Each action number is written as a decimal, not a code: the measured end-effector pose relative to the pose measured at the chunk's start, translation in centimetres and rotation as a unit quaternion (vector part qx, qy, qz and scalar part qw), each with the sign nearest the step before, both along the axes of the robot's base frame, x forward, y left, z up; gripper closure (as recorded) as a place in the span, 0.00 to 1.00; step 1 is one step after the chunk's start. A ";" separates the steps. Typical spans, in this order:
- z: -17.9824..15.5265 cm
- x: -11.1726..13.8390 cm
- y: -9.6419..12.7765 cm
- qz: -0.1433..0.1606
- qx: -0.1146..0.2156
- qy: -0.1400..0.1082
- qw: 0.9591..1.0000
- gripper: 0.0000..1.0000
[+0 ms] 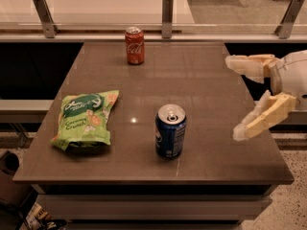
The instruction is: Move pepsi can near coke can
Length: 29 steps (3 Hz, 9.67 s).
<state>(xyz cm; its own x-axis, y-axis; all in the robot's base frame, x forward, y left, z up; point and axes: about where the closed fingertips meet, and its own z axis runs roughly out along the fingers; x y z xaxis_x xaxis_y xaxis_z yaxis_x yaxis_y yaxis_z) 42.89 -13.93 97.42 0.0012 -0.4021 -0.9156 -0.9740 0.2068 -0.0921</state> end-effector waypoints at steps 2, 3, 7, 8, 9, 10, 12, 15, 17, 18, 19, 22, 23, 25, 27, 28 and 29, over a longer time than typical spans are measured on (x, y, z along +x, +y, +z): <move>0.5 0.2 4.3 0.034 0.082 0.006 0.996 0.00; -1.5 0.6 4.8 0.036 0.096 0.011 0.995 0.00; -7.7 1.0 7.2 0.042 0.141 0.014 0.989 0.00; -8.5 0.8 8.4 0.053 0.145 0.013 0.988 0.00; -8.9 0.4 9.6 0.068 0.148 0.009 0.987 0.19; -8.8 0.3 9.8 0.070 0.147 0.008 0.987 0.43; -8.6 0.2 10.2 0.074 0.146 0.008 0.986 0.89; -8.3 0.7 10.2 0.070 0.146 0.005 0.987 1.00; -6.7 5.6 7.1 -0.014 0.136 -0.017 0.991 1.00; -5.6 9.0 4.0 -0.088 0.127 -0.015 0.988 1.00; -4.0 12.3 0.7 -0.138 0.121 -0.012 0.983 1.00; 2.5 21.8 -4.5 -0.213 0.198 -0.086 0.953 1.00; 2.8 22.0 -4.6 -0.214 0.200 -0.089 0.952 1.00; 2.6 22.0 -2.2 -0.214 0.144 -0.096 0.961 1.00; 3.9 23.7 3.4 -0.188 0.132 -0.121 0.966 1.00; 3.2 24.5 6.2 -0.177 0.134 -0.118 0.968 1.00; 1.6 25.6 8.7 -0.167 0.118 -0.104 0.973 1.00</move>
Offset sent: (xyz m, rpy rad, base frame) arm 0.0016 0.0313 0.0046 0.1294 0.0087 0.0522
